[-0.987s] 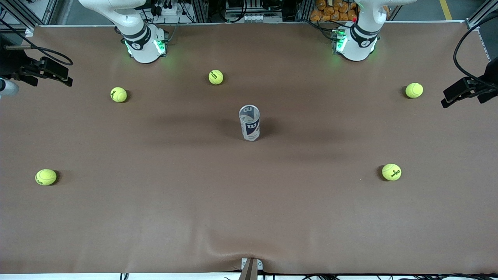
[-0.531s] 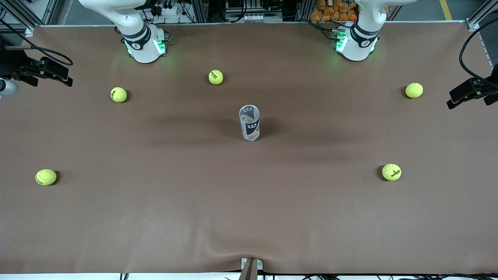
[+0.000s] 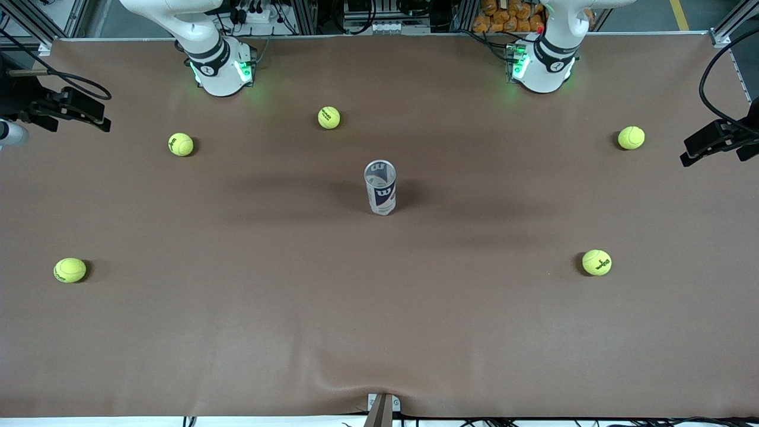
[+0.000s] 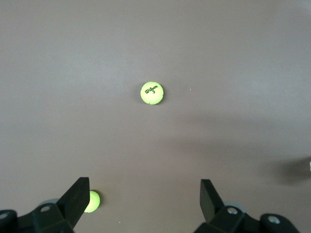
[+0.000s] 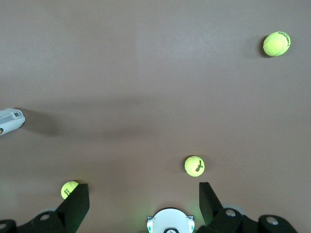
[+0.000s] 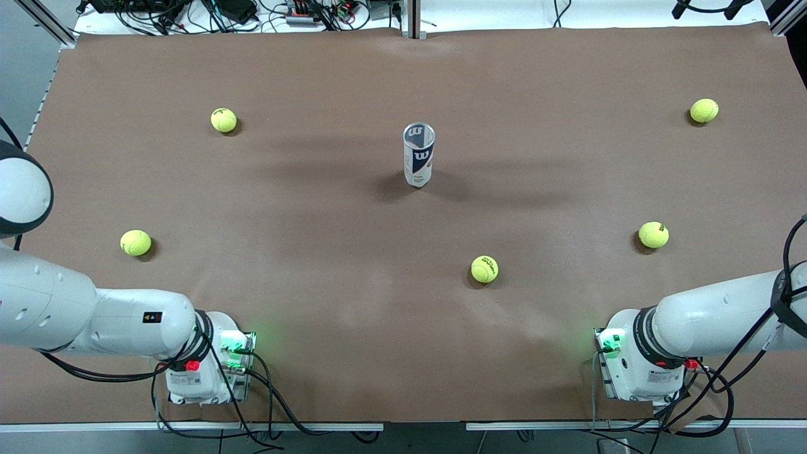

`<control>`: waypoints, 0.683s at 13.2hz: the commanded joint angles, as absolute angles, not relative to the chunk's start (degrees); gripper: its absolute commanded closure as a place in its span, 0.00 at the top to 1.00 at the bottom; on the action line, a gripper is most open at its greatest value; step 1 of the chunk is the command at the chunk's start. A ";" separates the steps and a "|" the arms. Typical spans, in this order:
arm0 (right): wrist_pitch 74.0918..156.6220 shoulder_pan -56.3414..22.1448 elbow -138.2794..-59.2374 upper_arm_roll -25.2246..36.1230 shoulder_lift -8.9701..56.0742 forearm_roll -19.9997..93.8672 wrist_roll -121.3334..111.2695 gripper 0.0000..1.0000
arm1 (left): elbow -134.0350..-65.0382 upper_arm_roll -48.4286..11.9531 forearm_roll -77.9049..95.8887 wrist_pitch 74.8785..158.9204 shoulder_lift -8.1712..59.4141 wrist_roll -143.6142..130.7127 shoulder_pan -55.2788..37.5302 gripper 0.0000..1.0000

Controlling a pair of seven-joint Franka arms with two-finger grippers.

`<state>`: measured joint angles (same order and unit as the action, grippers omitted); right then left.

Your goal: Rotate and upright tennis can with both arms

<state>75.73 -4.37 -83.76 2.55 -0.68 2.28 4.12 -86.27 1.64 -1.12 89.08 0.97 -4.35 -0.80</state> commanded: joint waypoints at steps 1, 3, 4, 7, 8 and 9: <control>75.59 -5.01 -83.67 2.72 -0.62 2.11 4.83 1.00 | -86.40 2.46 -0.35 89.12 0.79 -5.27 -1.49 1.00; 75.59 -5.27 -83.67 2.72 -0.62 2.11 4.83 1.00 | -86.66 2.29 -0.09 88.34 0.79 -5.36 -1.58 1.00; 75.67 -5.27 -83.67 2.72 -0.62 2.11 4.83 1.00 | -86.75 2.29 0.87 88.24 0.88 -5.27 -1.58 1.00; 75.67 -5.27 -83.67 2.72 -0.62 2.11 4.83 1.00 | -86.48 2.02 1.23 88.07 0.88 -4.75 -1.67 1.00; 75.67 -5.27 -83.67 2.72 -0.62 2.11 4.83 1.00 | -86.48 1.85 1.06 87.98 0.79 -4.75 -1.84 1.00; 75.67 -5.27 -83.67 2.72 -0.62 2.11 4.83 1.00 | -86.48 1.85 1.05 87.98 0.88 -4.66 -1.85 1.00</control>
